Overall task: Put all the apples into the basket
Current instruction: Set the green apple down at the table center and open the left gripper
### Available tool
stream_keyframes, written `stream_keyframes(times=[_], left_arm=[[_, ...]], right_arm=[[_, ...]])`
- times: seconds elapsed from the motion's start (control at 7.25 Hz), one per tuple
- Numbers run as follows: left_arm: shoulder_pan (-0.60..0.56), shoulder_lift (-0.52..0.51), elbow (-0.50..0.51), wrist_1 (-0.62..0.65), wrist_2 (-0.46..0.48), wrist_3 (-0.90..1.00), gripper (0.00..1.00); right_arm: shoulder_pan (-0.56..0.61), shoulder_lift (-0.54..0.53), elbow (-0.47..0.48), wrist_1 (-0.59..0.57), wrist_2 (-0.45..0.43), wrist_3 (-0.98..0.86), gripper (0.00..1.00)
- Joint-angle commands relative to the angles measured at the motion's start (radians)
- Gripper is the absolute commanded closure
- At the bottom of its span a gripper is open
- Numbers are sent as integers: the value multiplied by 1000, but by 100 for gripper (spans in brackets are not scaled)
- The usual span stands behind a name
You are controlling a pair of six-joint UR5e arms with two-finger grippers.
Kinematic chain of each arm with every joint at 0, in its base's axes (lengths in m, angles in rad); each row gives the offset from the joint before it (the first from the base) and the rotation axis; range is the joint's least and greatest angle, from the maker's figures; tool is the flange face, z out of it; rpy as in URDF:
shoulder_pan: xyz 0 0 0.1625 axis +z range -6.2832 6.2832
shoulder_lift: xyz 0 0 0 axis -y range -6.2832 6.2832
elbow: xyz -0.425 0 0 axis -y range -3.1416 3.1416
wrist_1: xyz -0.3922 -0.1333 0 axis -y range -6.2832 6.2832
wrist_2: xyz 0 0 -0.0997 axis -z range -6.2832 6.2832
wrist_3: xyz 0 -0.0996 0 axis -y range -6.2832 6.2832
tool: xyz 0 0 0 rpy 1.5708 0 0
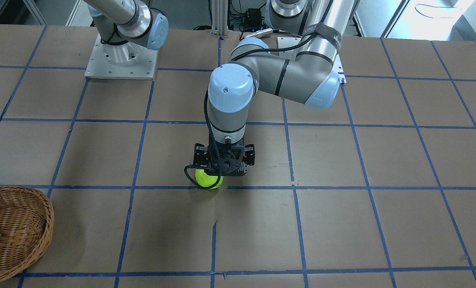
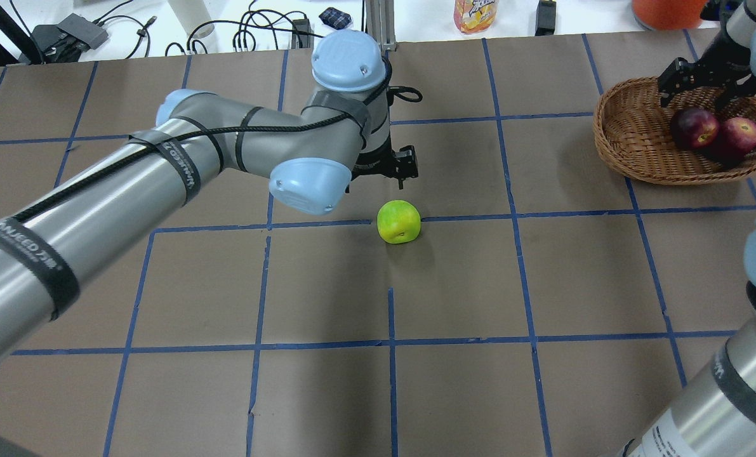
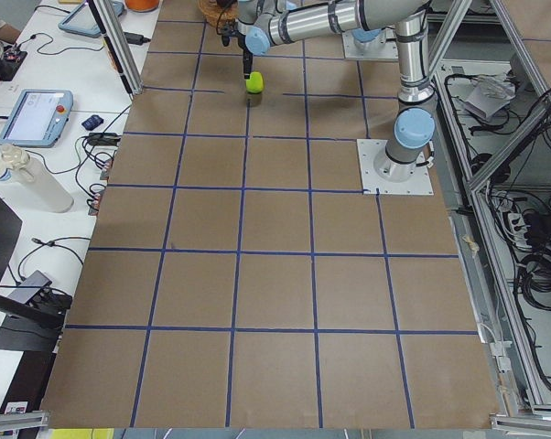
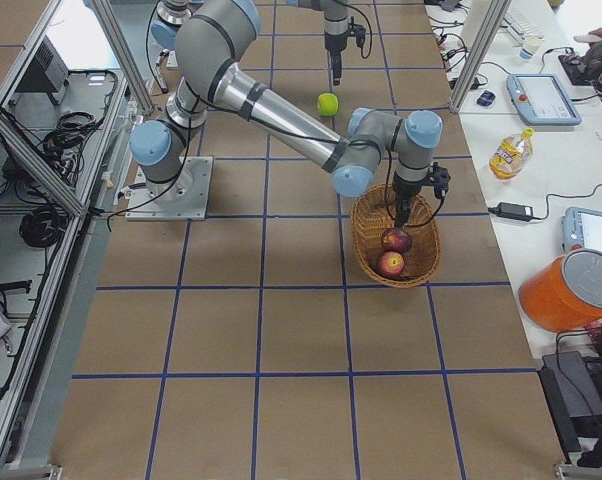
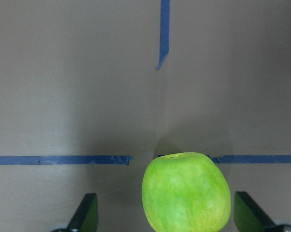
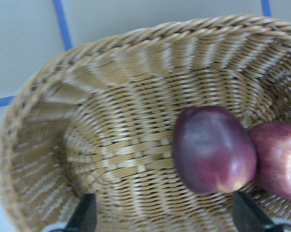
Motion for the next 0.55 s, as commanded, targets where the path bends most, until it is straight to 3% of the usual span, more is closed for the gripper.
stream_keyframes(times=[0.0,0.41], left_arm=[[143,160,14,-254,-3,214,0],[257,372,13,-436,9,339,0]], right_arm=[[171,-88,2,138,33,90,0],[487,-109,22,219,39,208,0]])
